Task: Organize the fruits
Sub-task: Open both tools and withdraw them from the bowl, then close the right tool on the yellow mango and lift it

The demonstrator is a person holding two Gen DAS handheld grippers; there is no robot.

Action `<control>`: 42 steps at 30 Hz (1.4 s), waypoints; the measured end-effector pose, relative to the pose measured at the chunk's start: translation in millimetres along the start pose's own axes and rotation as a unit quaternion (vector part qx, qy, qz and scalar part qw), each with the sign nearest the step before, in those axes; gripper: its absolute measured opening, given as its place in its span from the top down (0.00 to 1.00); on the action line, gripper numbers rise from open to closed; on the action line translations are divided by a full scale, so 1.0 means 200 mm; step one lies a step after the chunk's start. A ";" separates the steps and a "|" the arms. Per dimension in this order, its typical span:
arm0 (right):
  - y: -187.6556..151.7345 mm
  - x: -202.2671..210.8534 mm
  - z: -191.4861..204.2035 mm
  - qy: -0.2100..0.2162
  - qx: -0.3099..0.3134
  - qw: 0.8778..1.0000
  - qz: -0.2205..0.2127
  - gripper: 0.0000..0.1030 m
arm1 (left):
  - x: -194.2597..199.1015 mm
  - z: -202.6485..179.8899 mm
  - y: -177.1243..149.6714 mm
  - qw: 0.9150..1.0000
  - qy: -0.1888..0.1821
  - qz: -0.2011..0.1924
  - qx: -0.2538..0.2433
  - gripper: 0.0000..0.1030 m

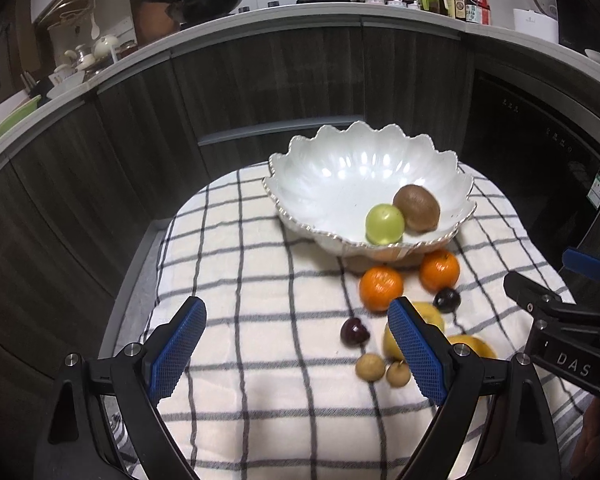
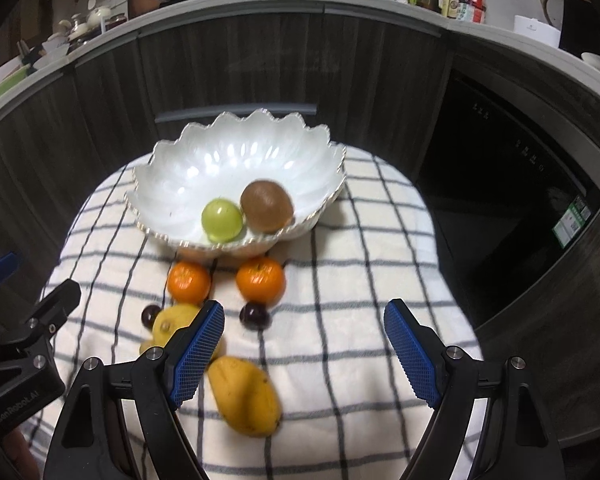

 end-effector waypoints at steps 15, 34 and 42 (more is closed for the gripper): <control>-0.23 -0.17 0.15 0.013 0.029 0.999 0.039 0.20 | -0.09 0.09 -0.21 1.000 0.024 0.004 0.013 0.10; -0.34 -0.30 0.23 0.048 0.047 0.995 0.072 0.43 | -0.20 0.10 -0.32 0.999 0.019 0.037 0.018 0.10; -0.33 -0.26 0.21 0.058 0.039 0.995 0.067 0.46 | -0.18 0.07 -0.30 0.999 0.012 0.034 0.015 0.10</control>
Point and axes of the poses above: each gripper's, at about its wrist camera, not at the fingertips, and x roughly against the way its jaws point, z to its left, y to its top, the point moved 6 cm from there along -x, roughly the way its jaws point, and after that the axes turned 2 degrees about x, right-handed, at the moved point
